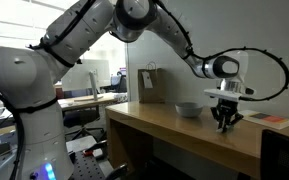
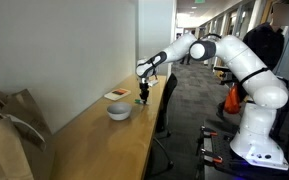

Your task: Put the marker inside the bowl

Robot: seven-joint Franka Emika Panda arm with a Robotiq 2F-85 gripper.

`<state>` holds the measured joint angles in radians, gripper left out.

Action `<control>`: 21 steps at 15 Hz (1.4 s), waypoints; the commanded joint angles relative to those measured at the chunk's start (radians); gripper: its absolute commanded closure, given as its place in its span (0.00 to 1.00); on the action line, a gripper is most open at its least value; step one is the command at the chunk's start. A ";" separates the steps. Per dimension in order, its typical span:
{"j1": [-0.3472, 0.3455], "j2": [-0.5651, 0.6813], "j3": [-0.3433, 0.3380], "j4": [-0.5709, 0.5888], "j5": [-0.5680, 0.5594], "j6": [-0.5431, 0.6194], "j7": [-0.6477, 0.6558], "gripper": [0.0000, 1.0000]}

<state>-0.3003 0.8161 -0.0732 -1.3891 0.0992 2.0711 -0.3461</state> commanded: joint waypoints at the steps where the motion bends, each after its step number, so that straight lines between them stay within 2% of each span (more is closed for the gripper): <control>1: 0.035 -0.058 -0.012 -0.042 -0.085 -0.048 -0.012 0.95; 9: 0.152 -0.334 0.019 -0.227 -0.293 -0.237 -0.077 0.95; 12: 0.181 -0.413 0.045 -0.281 -0.359 -0.313 -0.173 0.95; 16: 0.212 -0.430 0.090 -0.290 -0.402 -0.334 -0.273 0.95; 21: 0.231 -0.363 0.124 -0.213 -0.373 -0.289 -0.291 0.95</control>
<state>-0.0687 0.4153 0.0430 -1.6523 -0.2738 1.7604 -0.6084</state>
